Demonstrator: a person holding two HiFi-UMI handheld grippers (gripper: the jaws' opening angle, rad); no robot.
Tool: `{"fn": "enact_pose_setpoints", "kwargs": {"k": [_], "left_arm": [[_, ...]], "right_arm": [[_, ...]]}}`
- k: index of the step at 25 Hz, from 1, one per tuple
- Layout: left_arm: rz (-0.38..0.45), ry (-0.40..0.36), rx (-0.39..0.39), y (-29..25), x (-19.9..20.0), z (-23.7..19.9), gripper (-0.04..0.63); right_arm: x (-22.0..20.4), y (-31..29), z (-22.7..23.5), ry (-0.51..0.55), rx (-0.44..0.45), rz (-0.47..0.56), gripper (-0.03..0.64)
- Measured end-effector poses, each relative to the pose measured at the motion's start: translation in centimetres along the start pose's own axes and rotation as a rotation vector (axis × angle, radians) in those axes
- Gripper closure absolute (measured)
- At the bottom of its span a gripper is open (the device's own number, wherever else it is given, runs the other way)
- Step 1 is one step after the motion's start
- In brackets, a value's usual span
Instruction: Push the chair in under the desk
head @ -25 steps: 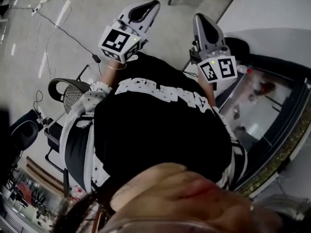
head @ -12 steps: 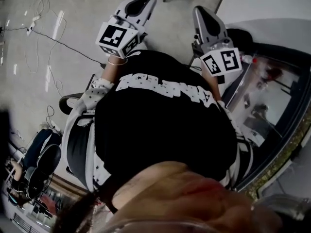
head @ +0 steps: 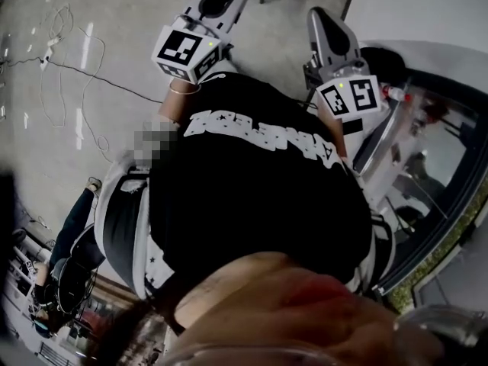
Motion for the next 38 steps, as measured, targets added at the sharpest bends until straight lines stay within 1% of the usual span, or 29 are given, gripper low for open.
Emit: {"fn": "enact_pose_setpoints", "kwargs": {"k": [8,12,15,17,21,23,28,31,38], "left_arm": [[-0.021,0.01,0.004,0.1,-0.4,-5.4,0.554],[-0.039,0.011,0.015,0.5,-0.5,-7.0,0.554],[-0.049,-0.007,0.016,0.8,-0.8,-8.5,0.554],[-0.059,-0.011,0.019,0.9,-1.1,-10.6,0.554],[-0.087,0.009,0.025,1.0,-1.5,-17.2,0.554],[-0.095,0.008,0.023,0.9,-1.6,-18.7,0.554],[-0.098,0.017,0.012,1.0,-2.1,-18.4,0.554],[-0.1,0.004,-0.004,1.0,-2.5,-18.4,0.554],[-0.131,-0.035,-0.03,0.9,-3.6,-18.0,0.554]], "right_arm": [[-1.1,-4.6,-0.3,-0.009,-0.023,-0.013,0.586],[-1.5,-6.1,-0.6,-0.005,-0.022,-0.021,0.586],[-2.1,-7.4,-0.7,-0.005,-0.029,-0.032,0.586],[-2.7,-9.2,-0.9,-0.006,-0.035,-0.044,0.584],[-4.4,-15.4,-1.4,-0.013,-0.051,-0.082,0.584],[-4.7,-16.9,-1.4,-0.008,-0.055,-0.09,0.584],[-5.2,-16.3,-1.5,0.002,-0.073,-0.094,0.584],[-5.5,-16.0,-1.6,0.013,-0.085,-0.096,0.584],[-6.3,-15.2,-1.5,0.038,-0.119,-0.119,0.583]]}}
Point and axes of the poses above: the fingertips, and each gripper's own axes: y backward along the fingers, z to its right, x out of its top, the point moved 5 cm from there along y, backward along the fingers, and after that the axes turned 3 degrees about z, right-handed, at the moved point
